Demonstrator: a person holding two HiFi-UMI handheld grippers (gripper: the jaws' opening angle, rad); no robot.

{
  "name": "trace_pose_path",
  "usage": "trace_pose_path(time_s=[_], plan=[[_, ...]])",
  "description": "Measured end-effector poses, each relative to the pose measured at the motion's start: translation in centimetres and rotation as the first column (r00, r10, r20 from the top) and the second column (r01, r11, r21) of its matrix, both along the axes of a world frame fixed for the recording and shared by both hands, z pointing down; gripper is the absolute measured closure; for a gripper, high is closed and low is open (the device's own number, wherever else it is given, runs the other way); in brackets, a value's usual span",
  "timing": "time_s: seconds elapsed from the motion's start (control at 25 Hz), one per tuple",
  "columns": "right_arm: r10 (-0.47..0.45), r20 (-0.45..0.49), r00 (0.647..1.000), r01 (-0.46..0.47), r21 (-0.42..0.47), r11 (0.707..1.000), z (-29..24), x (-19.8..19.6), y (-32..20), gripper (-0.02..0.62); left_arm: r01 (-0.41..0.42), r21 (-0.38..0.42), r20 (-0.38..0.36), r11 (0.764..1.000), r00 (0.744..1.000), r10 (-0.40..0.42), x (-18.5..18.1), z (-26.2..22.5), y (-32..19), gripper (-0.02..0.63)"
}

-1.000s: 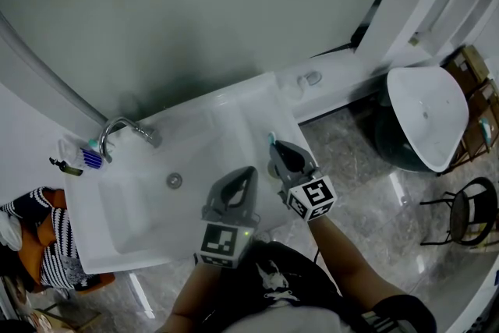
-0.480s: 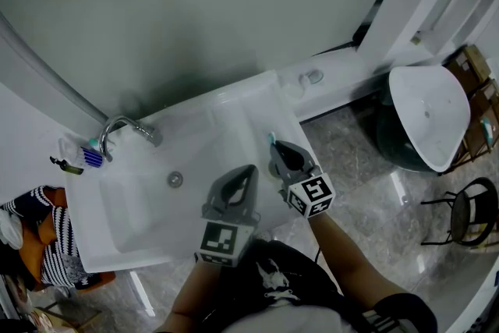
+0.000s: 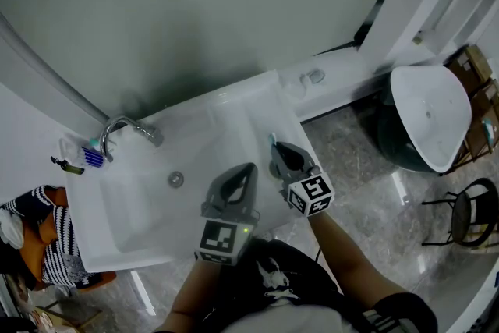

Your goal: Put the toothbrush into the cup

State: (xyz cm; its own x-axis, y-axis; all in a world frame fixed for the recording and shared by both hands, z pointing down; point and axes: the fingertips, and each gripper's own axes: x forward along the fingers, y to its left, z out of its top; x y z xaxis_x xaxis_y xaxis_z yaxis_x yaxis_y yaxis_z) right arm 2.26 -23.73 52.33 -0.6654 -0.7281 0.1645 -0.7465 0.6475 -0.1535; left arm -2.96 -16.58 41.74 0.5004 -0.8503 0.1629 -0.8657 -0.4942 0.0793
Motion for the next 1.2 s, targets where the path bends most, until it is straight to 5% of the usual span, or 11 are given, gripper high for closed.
trace_pose_path(time_s=[1.2], plan=[[-0.01,-0.046,0.999,0.006,-0.08,0.997,2.8,0.9,0.6,0.571,-0.006,-0.004,0.022,1.0,1.0,0.006,0.2,1.2,0.7,0.606]])
